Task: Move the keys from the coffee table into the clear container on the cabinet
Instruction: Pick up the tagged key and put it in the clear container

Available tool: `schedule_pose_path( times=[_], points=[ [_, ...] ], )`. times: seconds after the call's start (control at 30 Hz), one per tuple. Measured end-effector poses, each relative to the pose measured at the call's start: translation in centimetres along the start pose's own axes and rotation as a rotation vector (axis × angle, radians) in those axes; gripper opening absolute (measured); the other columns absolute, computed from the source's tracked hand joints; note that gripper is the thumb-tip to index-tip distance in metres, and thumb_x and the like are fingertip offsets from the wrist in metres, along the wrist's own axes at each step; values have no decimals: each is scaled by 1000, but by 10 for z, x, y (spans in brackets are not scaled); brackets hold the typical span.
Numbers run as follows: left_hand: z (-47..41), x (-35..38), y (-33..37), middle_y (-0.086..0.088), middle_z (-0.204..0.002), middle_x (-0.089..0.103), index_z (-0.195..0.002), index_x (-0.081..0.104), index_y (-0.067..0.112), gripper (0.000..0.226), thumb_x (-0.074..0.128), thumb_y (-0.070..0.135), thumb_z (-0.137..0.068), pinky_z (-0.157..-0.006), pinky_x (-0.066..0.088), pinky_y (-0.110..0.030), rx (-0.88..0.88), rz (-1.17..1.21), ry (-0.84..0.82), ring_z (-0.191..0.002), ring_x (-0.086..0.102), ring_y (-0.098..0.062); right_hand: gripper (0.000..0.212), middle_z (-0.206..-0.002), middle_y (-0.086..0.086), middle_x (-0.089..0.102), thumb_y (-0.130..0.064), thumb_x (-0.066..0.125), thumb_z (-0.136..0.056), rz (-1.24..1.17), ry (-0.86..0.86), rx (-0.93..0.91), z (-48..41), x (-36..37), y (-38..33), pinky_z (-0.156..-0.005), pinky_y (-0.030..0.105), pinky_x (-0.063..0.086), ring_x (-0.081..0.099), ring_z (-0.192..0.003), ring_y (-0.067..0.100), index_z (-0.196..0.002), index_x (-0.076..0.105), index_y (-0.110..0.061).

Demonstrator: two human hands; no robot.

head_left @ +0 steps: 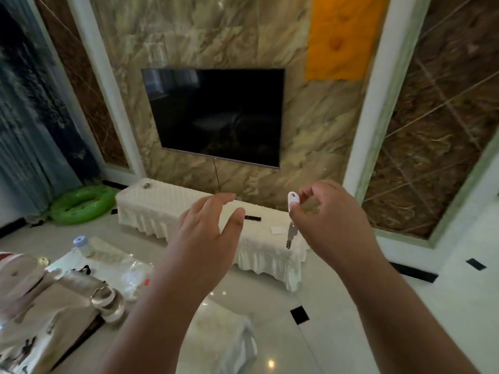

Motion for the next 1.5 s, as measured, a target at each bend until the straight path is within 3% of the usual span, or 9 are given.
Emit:
schedule_pose_path(
  times=[0.2,0.43,0.7,0.8,1.1,1.3,1.43,1.5],
  points=[
    [-16,53,44,30,-120,37,-130,45,44,42,37,58,-91,-102,36,-38,3,-10,-19,-123,40,-6,16,-86,-18,55,-47,54,-87,-3,-12,17,-15,-29,67,-66,29,38,51,-83,3,-81,55,-33],
    [-29,102,66,19,-130,44,-131,48,40,45,39,57,-91,-103,37,-42,-29,4,-24,-123,45,-14,15,-86,-20,53,-47,56,-90,-20,-47,27,-30,-42,122,-68,31,41,52,-84,4,-83,55,-34],
    [-64,148,70,28,-120,39,-129,46,46,44,36,62,-89,-98,38,-35,-17,1,-50,-123,43,-9,15,-89,-19,54,-46,57,-91,-15,-72,49,-55,-33,166,-71,30,42,52,-88,6,-81,53,-35],
    [-87,168,62,24,-129,42,-131,44,46,46,35,63,-88,-101,38,-40,-36,8,-86,-126,41,-10,16,-94,-19,56,-46,57,-91,6,-86,63,-70,-22,183,-74,30,40,53,-94,8,-81,53,-35],
    [-170,211,5,30,-118,35,-130,43,47,42,37,60,-90,-95,36,-32,-104,25,-123,-123,42,-10,15,-92,-16,56,-47,57,-91,62,-113,88,-144,37,221,-70,29,42,54,-89,10,-87,58,-32],
    [-236,221,-27,33,-118,33,-130,40,50,45,35,64,-88,-91,35,-31,-120,23,-124,-122,40,-5,14,-86,-16,53,-41,58,-90,86,-158,46,-205,87,228,-71,33,42,52,-86,13,-81,52,-32],
    [-286,227,-42,24,-127,39,-133,41,47,46,36,61,-90,-96,40,-39,-160,8,-120,-120,46,-14,15,-84,-17,52,-43,57,-89,69,-136,50,-241,118,239,-68,33,43,51,-83,11,-80,54,-31],
    [-304,230,-49,26,-122,36,-133,41,47,44,37,59,-91,-96,40,-39,-184,-10,-109,-118,48,-15,16,-84,-19,51,-44,57,-90,67,-161,45,-258,133,246,-66,31,40,51,-83,10,-80,54,-32]
  ],
)
Point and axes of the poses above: each hand's wrist, its own z-axis away from the middle knuckle, its own x-axis out of the palm, y = z × x, the point moved 3 cm from there along -z, towards the middle knuckle
